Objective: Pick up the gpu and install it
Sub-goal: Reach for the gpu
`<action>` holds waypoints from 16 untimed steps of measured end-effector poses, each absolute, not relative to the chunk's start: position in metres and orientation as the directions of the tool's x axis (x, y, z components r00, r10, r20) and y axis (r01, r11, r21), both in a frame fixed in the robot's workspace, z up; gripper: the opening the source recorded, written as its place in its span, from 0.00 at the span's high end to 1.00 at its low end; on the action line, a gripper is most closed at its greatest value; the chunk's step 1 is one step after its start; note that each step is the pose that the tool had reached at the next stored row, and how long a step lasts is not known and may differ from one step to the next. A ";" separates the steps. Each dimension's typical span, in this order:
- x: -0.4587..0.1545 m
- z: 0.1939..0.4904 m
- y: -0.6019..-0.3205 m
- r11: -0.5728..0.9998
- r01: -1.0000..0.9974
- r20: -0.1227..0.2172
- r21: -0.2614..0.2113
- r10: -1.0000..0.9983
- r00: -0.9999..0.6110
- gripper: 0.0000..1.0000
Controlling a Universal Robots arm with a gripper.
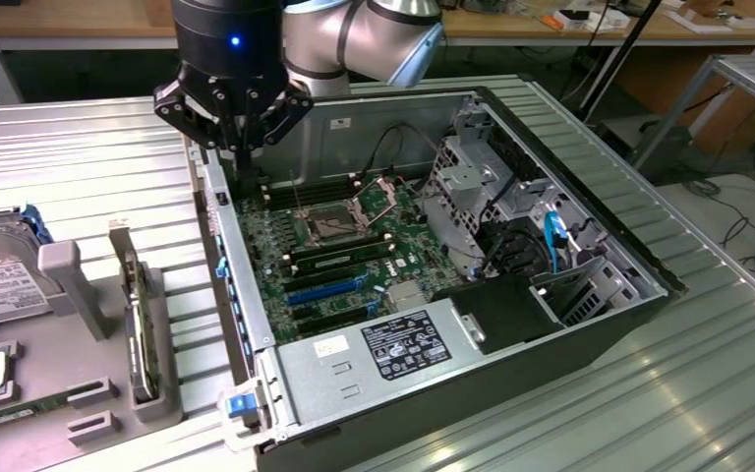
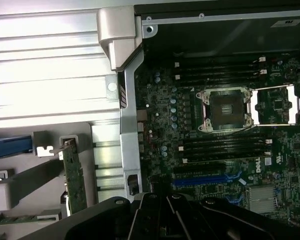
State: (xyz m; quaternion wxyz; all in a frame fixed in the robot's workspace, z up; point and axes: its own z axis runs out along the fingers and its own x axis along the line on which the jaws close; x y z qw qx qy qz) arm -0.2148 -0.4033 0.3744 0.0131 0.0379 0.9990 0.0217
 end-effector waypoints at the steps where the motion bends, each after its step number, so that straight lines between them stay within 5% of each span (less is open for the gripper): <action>1: -0.216 0.374 -0.403 0.996 0.075 -0.025 0.044 0.076 -0.997 0.89; 16: -0.225 0.373 -0.407 0.996 0.075 -0.024 0.044 0.076 -0.997 0.89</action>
